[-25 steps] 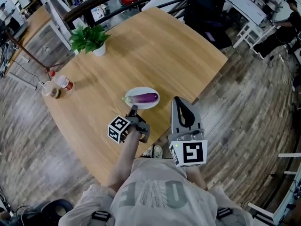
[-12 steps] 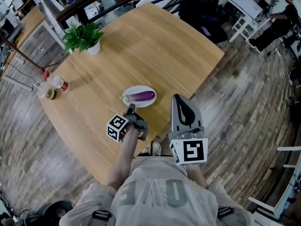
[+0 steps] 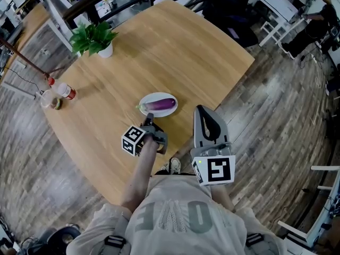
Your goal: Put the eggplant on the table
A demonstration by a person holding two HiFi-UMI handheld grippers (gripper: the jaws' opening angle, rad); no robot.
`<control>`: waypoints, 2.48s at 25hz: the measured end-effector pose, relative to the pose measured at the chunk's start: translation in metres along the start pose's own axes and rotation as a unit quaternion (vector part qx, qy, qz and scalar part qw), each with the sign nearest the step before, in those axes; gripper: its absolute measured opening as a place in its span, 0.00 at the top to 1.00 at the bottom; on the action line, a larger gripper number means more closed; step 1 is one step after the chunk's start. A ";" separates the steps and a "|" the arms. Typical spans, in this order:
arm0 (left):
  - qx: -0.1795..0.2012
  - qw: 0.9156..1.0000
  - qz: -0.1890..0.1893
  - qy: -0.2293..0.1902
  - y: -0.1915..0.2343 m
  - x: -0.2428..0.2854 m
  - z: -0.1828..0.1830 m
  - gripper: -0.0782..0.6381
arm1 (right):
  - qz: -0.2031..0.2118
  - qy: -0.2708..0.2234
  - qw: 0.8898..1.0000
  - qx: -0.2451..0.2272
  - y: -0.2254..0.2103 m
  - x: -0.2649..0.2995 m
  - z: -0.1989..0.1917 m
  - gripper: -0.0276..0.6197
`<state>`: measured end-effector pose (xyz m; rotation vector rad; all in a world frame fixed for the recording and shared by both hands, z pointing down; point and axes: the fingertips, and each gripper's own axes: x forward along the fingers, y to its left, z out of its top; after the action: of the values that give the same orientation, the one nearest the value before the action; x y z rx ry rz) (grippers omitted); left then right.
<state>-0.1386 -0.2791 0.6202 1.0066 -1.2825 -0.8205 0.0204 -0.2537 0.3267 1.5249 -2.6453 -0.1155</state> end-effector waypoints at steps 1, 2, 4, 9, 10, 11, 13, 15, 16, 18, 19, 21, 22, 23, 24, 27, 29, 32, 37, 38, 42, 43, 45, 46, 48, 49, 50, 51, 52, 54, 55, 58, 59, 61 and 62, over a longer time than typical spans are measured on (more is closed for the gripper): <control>0.002 1.000 0.001 0.000 0.001 0.000 0.000 0.87 | 0.000 0.000 1.000 0.000 0.000 0.000 0.000 0.93; 0.003 1.000 0.001 0.001 0.002 0.001 0.000 0.87 | -0.001 0.000 1.000 -0.001 -0.001 0.000 0.001 0.93; 0.002 1.000 0.002 0.000 0.005 0.001 0.000 0.87 | -0.001 0.000 1.000 -0.001 -0.001 0.000 0.001 0.93; -0.013 1.000 0.007 0.001 0.011 0.004 -0.001 0.87 | 0.004 0.003 1.000 -0.004 0.000 0.000 0.000 0.93; -0.015 1.000 0.010 0.001 0.012 0.004 -0.002 0.87 | 0.005 0.003 1.000 -0.004 0.001 0.001 0.000 0.93; -0.015 1.000 0.014 0.003 0.013 0.005 -0.002 0.87 | 0.006 0.004 1.000 -0.004 0.001 0.001 0.000 0.93; -0.017 1.000 0.019 0.006 0.016 0.005 -0.003 0.87 | 0.008 0.004 1.000 -0.005 0.003 0.002 0.000 0.93; -0.019 1.000 0.022 0.007 0.018 0.006 -0.003 0.87 | 0.010 0.005 1.000 -0.005 0.004 0.003 -0.001 0.93; -0.019 1.000 0.024 0.006 0.019 0.006 -0.004 0.87 | 0.010 0.006 1.000 -0.005 0.004 0.003 -0.002 0.93; -0.023 0.999 0.028 0.004 0.020 0.007 -0.005 0.87 | 0.011 0.007 1.000 -0.004 0.003 0.003 -0.002 0.93; -0.026 0.999 0.030 0.003 0.020 0.007 -0.006 0.87 | 0.011 0.008 1.000 -0.003 0.003 0.003 -0.003 0.93; -0.029 0.999 0.030 0.003 0.021 0.007 -0.005 0.87 | 0.010 0.008 1.000 -0.003 0.003 0.003 -0.003 0.93; -0.029 0.999 0.030 0.002 0.021 0.007 -0.005 0.87 | 0.010 0.007 1.000 -0.003 0.003 0.003 -0.002 0.93; -0.030 0.999 0.031 0.002 0.021 0.008 -0.004 0.87 | 0.010 0.007 1.000 -0.003 0.002 0.003 -0.002 0.93; -0.030 0.999 0.032 0.002 0.021 0.008 -0.004 0.87 | 0.009 0.006 1.000 -0.002 0.002 0.003 -0.002 0.93; -0.027 0.999 0.040 0.003 0.021 0.010 -0.004 0.87 | 0.009 0.005 1.000 -0.001 0.002 0.002 -0.001 0.93; -0.024 0.999 0.040 0.005 0.020 0.010 -0.004 0.87 | 0.010 0.007 1.000 -0.002 0.003 0.002 -0.003 0.93; -0.032 0.999 0.038 0.003 0.019 0.011 -0.003 0.87 | 0.009 0.008 1.000 -0.001 0.003 0.002 -0.004 0.93; -0.033 0.999 0.040 -0.005 0.018 0.010 0.001 0.84 | 0.005 0.005 1.000 0.001 0.001 0.001 -0.002 0.93; -0.030 0.999 0.041 -0.007 0.017 0.009 0.001 0.80 | 0.004 0.004 1.000 0.001 0.001 0.001 -0.002 0.93; -0.032 0.999 0.038 -0.010 0.012 0.007 0.000 0.67 | 0.003 -0.001 1.000 0.004 -0.001 -0.002 0.000 0.93; -0.037 0.998 0.040 -0.012 0.012 0.005 0.001 0.66 | 0.003 -0.003 1.000 0.005 -0.001 -0.002 0.001 0.93; -0.044 0.998 0.045 -0.018 0.013 0.002 0.003 0.65 | 0.005 -0.005 1.000 0.005 0.000 -0.003 0.002 0.93; -0.045 0.998 0.046 -0.020 0.013 -0.001 0.004 0.63 | 0.005 -0.006 1.000 0.004 0.000 -0.003 0.003 0.93; -0.039 0.998 0.045 -0.027 0.011 -0.005 0.007 0.58 | 0.006 -0.011 1.000 0.004 0.001 -0.004 0.005 0.93; -0.030 0.998 0.042 -0.032 0.007 -0.009 0.009 0.55 | 0.006 -0.013 1.000 0.005 0.001 -0.005 0.006 0.93; -0.017 0.998 0.038 -0.039 0.002 -0.012 0.012 0.53 | 0.006 -0.016 1.000 0.006 0.001 -0.006 0.008 0.93; -0.001 0.998 0.031 -0.047 -0.006 -0.016 0.015 0.52 | 0.006 -0.018 1.000 0.008 0.001 -0.008 0.009 0.93; 0.021 0.998 0.021 -0.054 -0.016 -0.020 0.017 0.51 | 0.005 -0.020 1.000 0.010 0.000 -0.010 0.010 0.93; 0.090 0.994 -0.009 -0.068 -0.045 -0.028 0.023 0.50 | 0.006 -0.024 1.000 0.015 0.000 -0.014 0.011 0.93; 0.141 0.987 -0.027 -0.078 -0.060 -0.033 0.027 0.50 | 0.006 -0.027 0.999 0.017 0.000 -0.015 0.012 0.93; 0.332 0.933 -0.057 -0.129 -0.101 -0.053 0.038 0.50 | 0.010 -0.031 0.999 0.019 0.003 -0.019 0.013 0.93; 0.393 0.905 -0.065 -0.151 -0.115 -0.063 0.039 0.50 | 0.012 -0.032 0.999 0.019 0.003 -0.021 0.013 0.93; 0.490 0.844 -0.091 -0.196 -0.145 -0.083 0.037 0.50 | 0.013 -0.032 0.999 0.020 0.004 -0.025 0.013 0.93; 0.526 0.816 -0.109 -0.215 -0.161 -0.093 0.033 0.50 | 0.013 -0.031 0.999 0.022 0.004 -0.027 0.013 0.93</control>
<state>-0.1754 -0.2570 0.4361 1.9432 -2.1270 -0.4640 0.0290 -0.2284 0.3135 1.5237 -2.7328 -0.1052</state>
